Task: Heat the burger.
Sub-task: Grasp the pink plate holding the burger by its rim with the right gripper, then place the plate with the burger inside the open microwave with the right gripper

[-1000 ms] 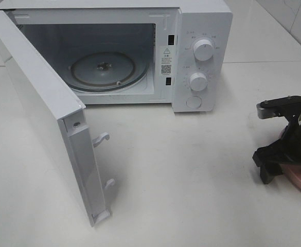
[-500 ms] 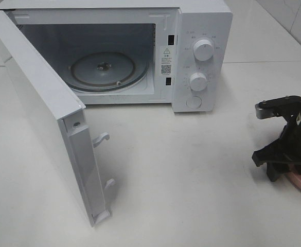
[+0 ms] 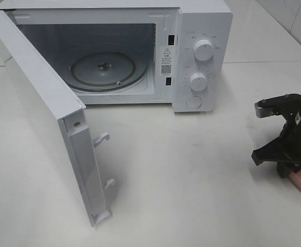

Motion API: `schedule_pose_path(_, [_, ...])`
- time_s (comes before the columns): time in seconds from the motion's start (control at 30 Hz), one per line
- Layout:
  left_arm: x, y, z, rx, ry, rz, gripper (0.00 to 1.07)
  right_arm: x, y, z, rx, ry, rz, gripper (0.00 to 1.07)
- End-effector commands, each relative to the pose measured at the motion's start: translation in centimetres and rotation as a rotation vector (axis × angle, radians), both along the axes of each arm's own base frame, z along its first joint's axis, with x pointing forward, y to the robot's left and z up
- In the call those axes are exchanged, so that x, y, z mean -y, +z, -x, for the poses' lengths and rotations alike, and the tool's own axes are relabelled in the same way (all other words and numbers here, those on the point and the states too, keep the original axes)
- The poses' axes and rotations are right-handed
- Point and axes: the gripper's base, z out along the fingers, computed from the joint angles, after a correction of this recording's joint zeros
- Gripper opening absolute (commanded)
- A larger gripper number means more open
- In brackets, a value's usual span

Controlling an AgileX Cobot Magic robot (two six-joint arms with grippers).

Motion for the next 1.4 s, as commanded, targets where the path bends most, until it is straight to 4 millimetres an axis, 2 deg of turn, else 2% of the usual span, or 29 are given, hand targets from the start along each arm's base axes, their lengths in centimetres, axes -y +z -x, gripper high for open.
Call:
schedule_pose_path(0.03, [0.1, 0.0, 0.2, 0.029, 0.002, 0.009, 1.0, -0.2, -0.5, 0.6, -0.045, -0.032, 0.057, 0.0])
schedule_pose_path(0.67, [0.1, 0.0, 0.2, 0.029, 0.002, 0.009, 1.0, -2.8, 0.4, 1.9, -0.074, 0.075, 0.33, 0.0])
schedule_pose_path(0.9, [0.1, 0.0, 0.2, 0.029, 0.002, 0.009, 1.0, -3.7, 2.3, 2.6, -0.031, 0.124, 0.409, 0.0])
schedule_pose_path(1.17, [0.1, 0.0, 0.2, 0.029, 0.002, 0.008, 1.0, -4.4, 2.9, 3.7, -0.018, 0.162, 0.44, 0.0])
schedule_pose_path(1.4, [0.1, 0.0, 0.2, 0.029, 0.002, 0.009, 1.0, -4.9, 4.3, 5.2, 0.023, 0.203, 0.455, 0.0])
